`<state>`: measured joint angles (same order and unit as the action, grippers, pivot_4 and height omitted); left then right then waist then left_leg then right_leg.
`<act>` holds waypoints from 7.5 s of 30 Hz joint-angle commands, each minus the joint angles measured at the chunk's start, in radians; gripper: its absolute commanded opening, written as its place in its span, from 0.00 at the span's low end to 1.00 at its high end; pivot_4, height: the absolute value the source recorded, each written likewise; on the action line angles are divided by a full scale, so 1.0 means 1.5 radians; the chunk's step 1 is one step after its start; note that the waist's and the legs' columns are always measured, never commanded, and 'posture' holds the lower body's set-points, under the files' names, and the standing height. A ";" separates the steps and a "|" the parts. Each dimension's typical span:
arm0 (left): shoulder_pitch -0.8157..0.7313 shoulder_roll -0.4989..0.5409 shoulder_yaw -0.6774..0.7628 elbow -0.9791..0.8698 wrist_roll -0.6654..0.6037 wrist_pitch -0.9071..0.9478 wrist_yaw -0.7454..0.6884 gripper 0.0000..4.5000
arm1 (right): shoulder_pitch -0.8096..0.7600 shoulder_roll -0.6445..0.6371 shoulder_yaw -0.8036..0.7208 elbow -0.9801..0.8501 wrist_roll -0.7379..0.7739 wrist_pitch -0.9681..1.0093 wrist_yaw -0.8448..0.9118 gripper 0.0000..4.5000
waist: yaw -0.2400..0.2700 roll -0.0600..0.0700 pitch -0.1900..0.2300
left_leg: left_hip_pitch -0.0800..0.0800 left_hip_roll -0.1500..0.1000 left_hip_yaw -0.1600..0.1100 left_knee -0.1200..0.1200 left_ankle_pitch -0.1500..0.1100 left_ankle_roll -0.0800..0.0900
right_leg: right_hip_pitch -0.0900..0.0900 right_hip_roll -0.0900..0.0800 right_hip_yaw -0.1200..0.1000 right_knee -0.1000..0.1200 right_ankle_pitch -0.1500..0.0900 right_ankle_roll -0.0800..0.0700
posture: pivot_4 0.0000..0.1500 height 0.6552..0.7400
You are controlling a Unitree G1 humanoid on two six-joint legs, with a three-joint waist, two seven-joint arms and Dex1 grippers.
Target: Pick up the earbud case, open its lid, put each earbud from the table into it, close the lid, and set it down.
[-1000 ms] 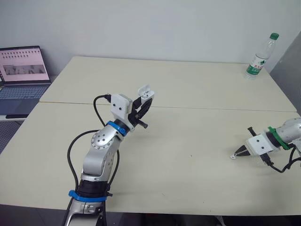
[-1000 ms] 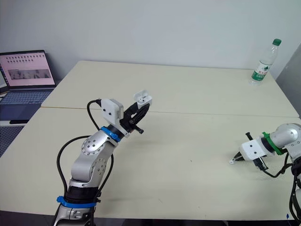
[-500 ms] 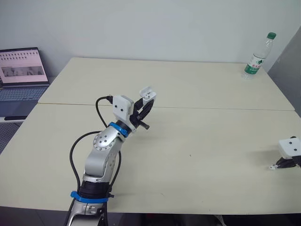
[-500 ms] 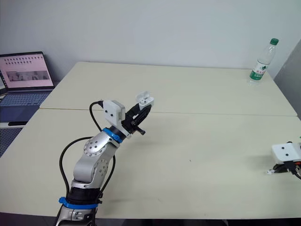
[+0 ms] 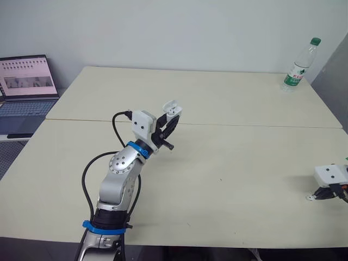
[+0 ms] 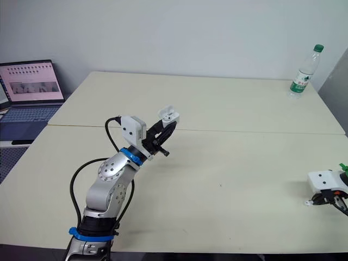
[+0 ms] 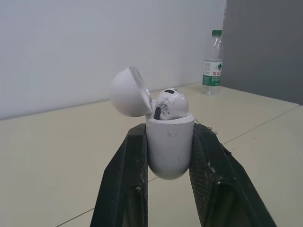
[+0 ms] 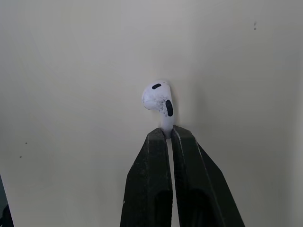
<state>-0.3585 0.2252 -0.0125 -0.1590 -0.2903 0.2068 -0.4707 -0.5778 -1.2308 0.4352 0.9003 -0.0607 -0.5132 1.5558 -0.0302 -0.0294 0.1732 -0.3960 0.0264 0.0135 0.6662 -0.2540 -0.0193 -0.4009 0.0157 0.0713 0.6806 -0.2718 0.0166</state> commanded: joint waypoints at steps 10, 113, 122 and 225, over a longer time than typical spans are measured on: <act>0.003 0.005 0.001 -0.034 0.001 -0.013 0.002 0.17 | -0.031 0.035 -0.048 0.067 -0.036 0.000 0.025 0.30 | -0.001 -0.002 0.001 | 0.010 0.000 0.000 -0.001 0.000 0.000 | 0.010 0.000 0.000 -0.002 0.000 0.000 | 1.00 1.00; 0.024 0.000 -0.010 -0.037 -0.005 -0.021 -0.002 0.17 | 0.134 -0.062 -0.102 -0.155 0.127 0.117 0.039 0.01 | 0.000 0.000 0.001 | 0.009 0.000 -0.001 -0.002 0.000 0.000 | 0.009 0.000 0.000 -0.001 -0.002 0.000 | 1.00 1.00; 0.021 0.001 -0.009 -0.039 -0.005 -0.017 -0.002 0.17 | 0.131 -0.065 -0.097 -0.134 0.118 0.101 0.039 0.01 | 0.000 0.000 0.001 | 0.009 0.000 -0.001 -0.002 0.000 0.000 | 0.009 0.000 0.000 -0.001 -0.002 0.000 | 1.00 1.00; 0.043 0.002 -0.020 -0.064 -0.009 0.006 -0.004 0.17 | 0.109 -0.069 -0.066 -0.065 -0.012 -0.331 -0.050 0.43 | 0.000 0.001 0.002 | 0.010 0.000 0.000 -0.002 0.000 0.000 | 0.009 0.000 0.000 -0.001 -0.003 -0.001 | 1.00 1.00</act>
<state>-0.2913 0.2281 -0.0463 -0.1994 -0.2919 0.2198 -0.4723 -0.3962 -1.3290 0.3643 0.7941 -0.0669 -0.9973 1.4858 -0.0305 -0.0279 0.1761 -0.3814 0.0264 0.0133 0.6628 -0.2544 -0.0190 -0.3874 0.0152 0.0715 0.6791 -0.2767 0.0149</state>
